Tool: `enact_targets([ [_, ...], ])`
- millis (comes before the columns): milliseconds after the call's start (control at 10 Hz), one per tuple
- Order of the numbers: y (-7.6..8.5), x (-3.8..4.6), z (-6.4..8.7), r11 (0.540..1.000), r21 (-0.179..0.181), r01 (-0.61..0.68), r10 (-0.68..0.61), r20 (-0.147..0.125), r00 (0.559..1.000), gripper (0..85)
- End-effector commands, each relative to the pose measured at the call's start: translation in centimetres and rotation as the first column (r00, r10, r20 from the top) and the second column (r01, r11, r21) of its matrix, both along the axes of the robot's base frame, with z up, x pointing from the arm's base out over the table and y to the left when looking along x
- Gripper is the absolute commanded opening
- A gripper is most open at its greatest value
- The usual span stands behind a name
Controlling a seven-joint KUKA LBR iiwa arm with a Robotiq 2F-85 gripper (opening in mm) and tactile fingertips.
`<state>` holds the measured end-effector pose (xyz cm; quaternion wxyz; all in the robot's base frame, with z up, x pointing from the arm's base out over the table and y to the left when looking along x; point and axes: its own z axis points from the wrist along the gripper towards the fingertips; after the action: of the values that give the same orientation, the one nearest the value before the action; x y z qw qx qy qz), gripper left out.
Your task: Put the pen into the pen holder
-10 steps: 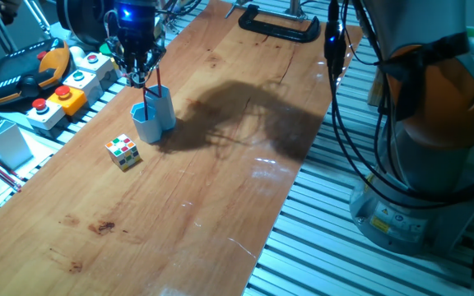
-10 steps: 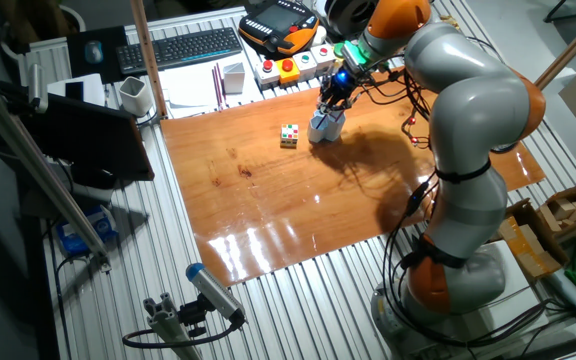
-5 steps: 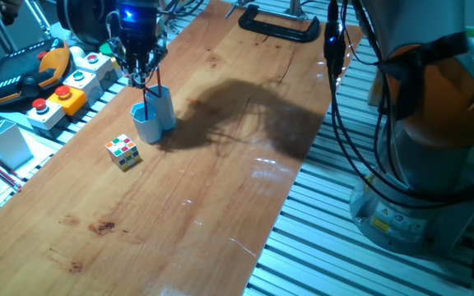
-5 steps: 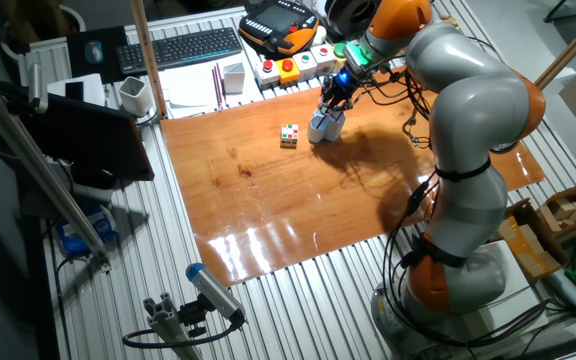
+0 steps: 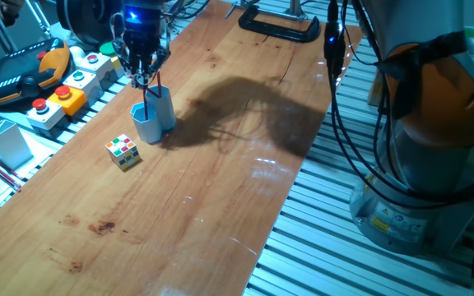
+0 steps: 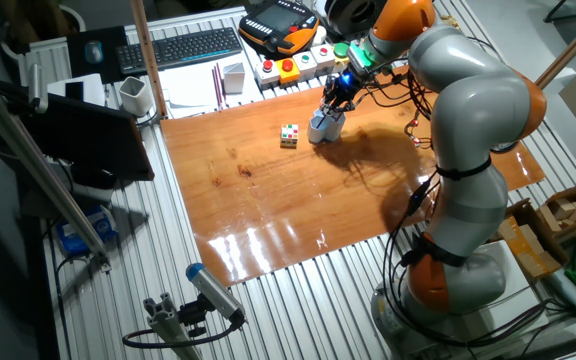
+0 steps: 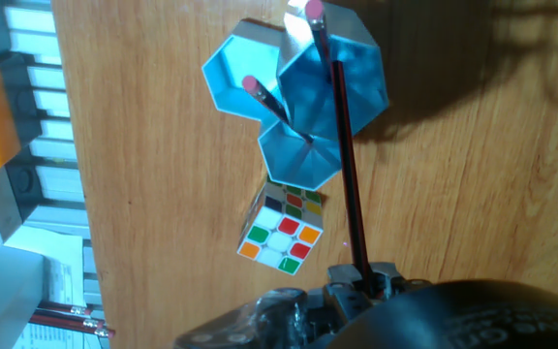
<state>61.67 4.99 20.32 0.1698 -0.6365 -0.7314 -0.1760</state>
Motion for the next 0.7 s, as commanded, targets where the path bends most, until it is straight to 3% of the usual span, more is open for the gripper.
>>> enact_targets([
  [0, -0.11, 0.0, -0.13, 1.0, 0.0, 0.0, 0.0, 0.001, 1.0, 1.0],
  [600, -0.65, -0.16, -0.97, 1.0, 0.006, -0.004, 0.004, 0.008, 1.0, 1.0],
])
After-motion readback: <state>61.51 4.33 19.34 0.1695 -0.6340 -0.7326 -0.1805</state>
